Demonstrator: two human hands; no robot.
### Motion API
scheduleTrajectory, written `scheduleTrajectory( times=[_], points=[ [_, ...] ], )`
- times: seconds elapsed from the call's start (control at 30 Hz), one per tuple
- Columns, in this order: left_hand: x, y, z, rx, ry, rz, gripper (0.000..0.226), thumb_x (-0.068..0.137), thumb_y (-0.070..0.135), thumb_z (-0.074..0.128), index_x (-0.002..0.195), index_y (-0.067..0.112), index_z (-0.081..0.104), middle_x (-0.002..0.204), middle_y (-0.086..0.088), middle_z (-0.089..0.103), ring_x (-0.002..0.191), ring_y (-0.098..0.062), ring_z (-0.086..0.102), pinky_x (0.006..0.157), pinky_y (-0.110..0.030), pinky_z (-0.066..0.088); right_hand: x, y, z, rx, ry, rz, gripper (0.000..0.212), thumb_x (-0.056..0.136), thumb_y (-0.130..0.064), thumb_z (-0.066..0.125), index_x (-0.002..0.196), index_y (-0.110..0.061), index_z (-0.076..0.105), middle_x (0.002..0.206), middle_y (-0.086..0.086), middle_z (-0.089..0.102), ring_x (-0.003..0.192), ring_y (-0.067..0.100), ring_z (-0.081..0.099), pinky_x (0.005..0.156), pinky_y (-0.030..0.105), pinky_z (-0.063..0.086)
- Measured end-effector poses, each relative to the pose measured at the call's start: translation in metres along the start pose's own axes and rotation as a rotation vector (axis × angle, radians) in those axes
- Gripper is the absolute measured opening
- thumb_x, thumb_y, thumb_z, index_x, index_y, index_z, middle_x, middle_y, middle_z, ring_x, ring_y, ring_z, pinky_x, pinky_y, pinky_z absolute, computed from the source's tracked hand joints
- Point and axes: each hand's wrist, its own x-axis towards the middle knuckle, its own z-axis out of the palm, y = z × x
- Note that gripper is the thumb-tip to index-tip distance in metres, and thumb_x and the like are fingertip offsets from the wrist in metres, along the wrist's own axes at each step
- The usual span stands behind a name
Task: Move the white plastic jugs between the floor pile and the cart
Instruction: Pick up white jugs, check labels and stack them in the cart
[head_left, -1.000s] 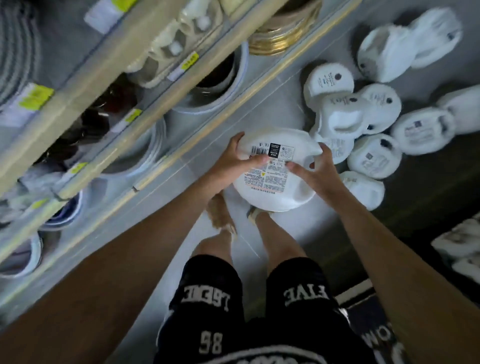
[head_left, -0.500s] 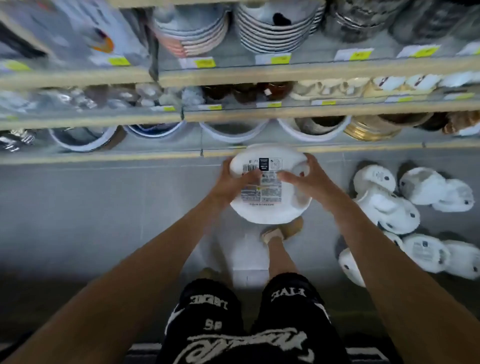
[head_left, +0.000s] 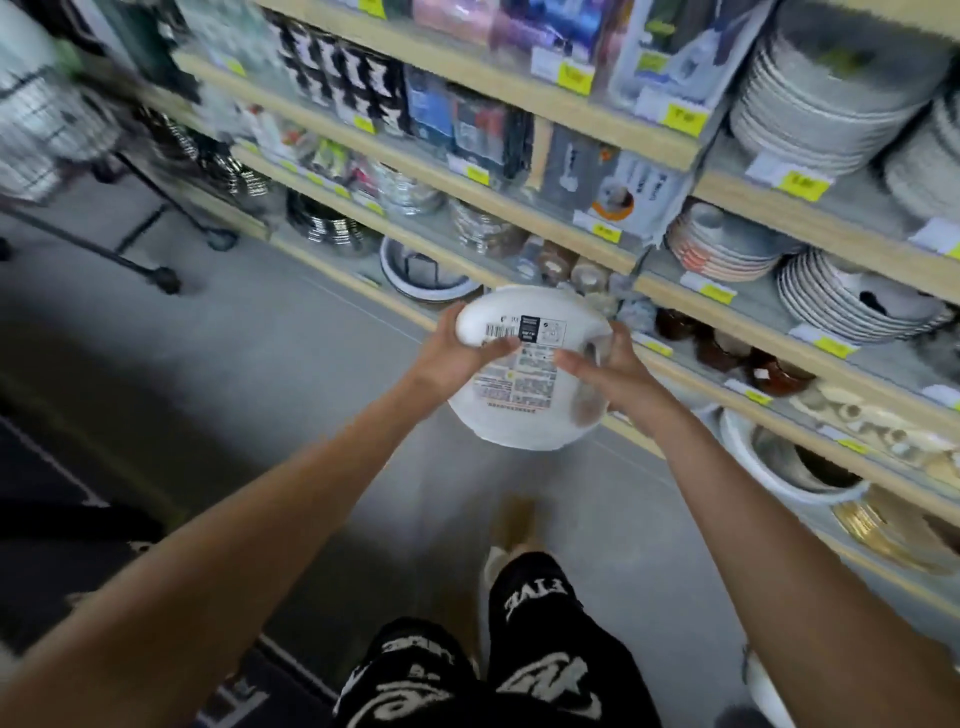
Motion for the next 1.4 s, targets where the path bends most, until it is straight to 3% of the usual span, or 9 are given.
scheduleTrajectory(
  times=[0.1,0.2,0.33,0.63,0.73,0.83,1.07,1.3,1.4],
  points=[
    [0.017,0.004,-0.048,-0.042,0.077,0.026,0.08,0.072,0.037,0.082,0.136,0.018,0.037,0.12,-0.003,0.058,0.107,-0.022,0.061,0.087,-0.035,0.053,0.03,-0.038,0.036,-0.079,-0.054,-0.056,0.115,0.055,-0.061,0.082,0.146,-0.029,0.019,0.143,-0.001,0.044,0.127,0.022,0.047,0.104,0.05,0.042],
    [0.041,0.008,-0.095,-0.077,0.172,0.009,0.069,0.075,0.035,0.08,0.129,0.02,0.04,0.114,-0.001,0.061,0.093,-0.016,0.063,0.074,-0.026,0.053,0.073,-0.071,0.077,-0.093,-0.135,-0.077,0.121,0.051,-0.065,0.083,0.147,-0.027,0.02,0.143,-0.002,0.044,0.126,0.02,0.048,0.105,0.045,0.042],
    [0.082,0.017,-0.158,-0.128,0.255,-0.026,0.058,0.078,0.032,0.077,0.122,0.025,0.039,0.11,-0.003,0.063,0.094,-0.021,0.066,0.082,-0.039,0.056,0.139,-0.118,0.13,-0.14,-0.223,-0.132,0.073,0.082,-0.028,0.076,0.138,-0.02,0.031,0.11,-0.01,0.052,0.102,0.01,0.054,0.086,0.021,0.043],
    [0.142,0.036,-0.288,-0.232,0.507,-0.1,0.083,0.062,0.046,0.084,0.131,0.027,0.041,0.111,-0.002,0.065,0.093,-0.022,0.069,0.083,-0.041,0.057,0.252,-0.228,0.241,-0.322,-0.468,-0.211,0.072,0.08,-0.035,0.076,0.134,-0.019,0.032,0.118,-0.004,0.05,0.102,0.015,0.048,0.064,0.022,0.034],
    [0.149,0.034,-0.324,-0.299,0.568,-0.096,0.066,0.073,0.036,0.08,0.126,0.026,0.042,0.11,-0.002,0.066,0.094,-0.023,0.069,0.084,-0.042,0.057,0.276,-0.259,0.285,-0.35,-0.585,-0.221,0.077,0.074,-0.043,0.08,0.13,-0.023,0.031,0.132,-0.001,0.051,0.112,0.018,0.05,0.086,0.032,0.042],
    [0.152,0.031,-0.361,-0.321,0.628,-0.095,0.081,0.061,0.049,0.083,0.128,0.023,0.046,0.109,-0.002,0.069,0.091,-0.021,0.071,0.083,-0.045,0.058,0.294,-0.289,0.327,-0.406,-0.703,-0.264,0.101,0.067,-0.05,0.082,0.146,-0.03,0.022,0.148,0.001,0.038,0.131,0.022,0.041,0.107,0.038,0.034],
    [0.18,0.013,-0.463,-0.366,0.724,-0.093,0.069,0.067,0.044,0.079,0.123,0.017,0.05,0.106,-0.004,0.071,0.09,-0.023,0.071,0.079,-0.043,0.059,0.338,-0.346,0.44,-0.495,-0.797,-0.329,0.114,0.038,-0.071,0.078,0.137,-0.031,0.04,0.131,-0.002,0.056,0.117,0.02,0.055,0.103,0.042,0.044],
    [0.227,0.01,-0.611,-0.363,0.724,-0.044,0.045,0.083,0.028,0.073,0.12,0.009,0.055,0.103,-0.007,0.072,0.086,-0.022,0.072,0.058,-0.026,0.056,0.394,-0.419,0.575,-0.507,-0.828,-0.347,0.082,0.066,-0.051,0.081,0.134,-0.029,0.039,0.131,-0.003,0.053,0.116,0.02,0.053,0.102,0.044,0.044],
    [0.244,0.012,-0.674,-0.338,0.718,-0.032,0.056,0.081,0.032,0.075,0.126,0.013,0.048,0.109,-0.006,0.069,0.089,-0.021,0.071,0.066,-0.03,0.059,0.415,-0.45,0.626,-0.501,-0.838,-0.351,0.087,0.064,-0.052,0.083,0.134,-0.029,0.036,0.131,-0.002,0.053,0.115,0.02,0.054,0.102,0.043,0.044]
  ],
)
